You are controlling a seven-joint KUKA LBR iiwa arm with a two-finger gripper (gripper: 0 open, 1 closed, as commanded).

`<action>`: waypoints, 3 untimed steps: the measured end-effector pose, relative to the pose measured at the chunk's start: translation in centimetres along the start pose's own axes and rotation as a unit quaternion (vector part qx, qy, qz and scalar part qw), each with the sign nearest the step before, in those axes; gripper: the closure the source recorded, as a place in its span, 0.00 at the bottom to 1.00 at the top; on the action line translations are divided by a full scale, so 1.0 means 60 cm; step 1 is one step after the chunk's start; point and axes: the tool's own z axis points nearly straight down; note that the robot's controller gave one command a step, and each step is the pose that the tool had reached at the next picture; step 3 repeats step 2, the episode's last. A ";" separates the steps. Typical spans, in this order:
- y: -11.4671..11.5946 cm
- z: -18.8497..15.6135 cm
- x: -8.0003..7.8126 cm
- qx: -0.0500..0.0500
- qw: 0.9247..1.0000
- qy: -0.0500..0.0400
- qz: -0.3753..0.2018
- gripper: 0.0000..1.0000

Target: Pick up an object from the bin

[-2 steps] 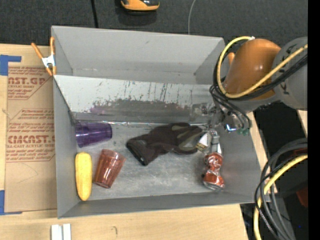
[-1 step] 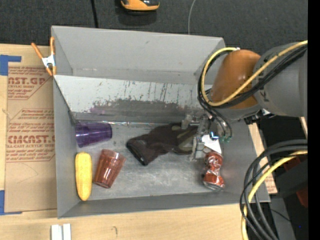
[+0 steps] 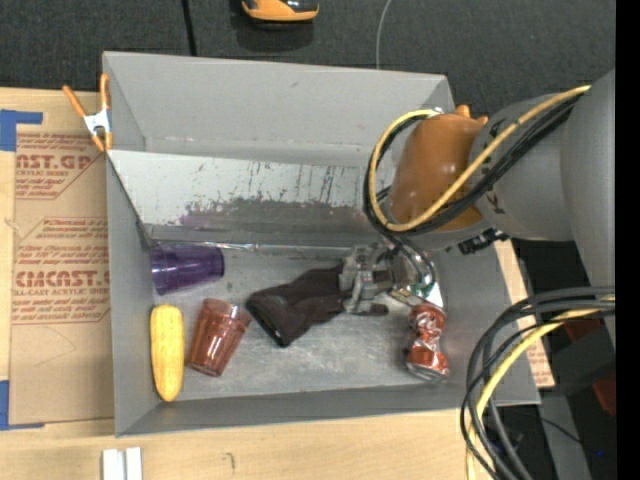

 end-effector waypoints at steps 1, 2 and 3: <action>0.000 0.000 0.000 0.000 1.000 0.000 0.000 1.00; -0.004 -0.216 -0.007 0.000 1.000 0.000 -0.001 1.00; -0.004 -0.216 -0.007 0.000 1.000 0.000 -0.001 1.00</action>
Offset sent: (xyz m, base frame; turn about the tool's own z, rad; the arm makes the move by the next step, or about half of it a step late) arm 0.0033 -0.0028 0.1296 -0.0016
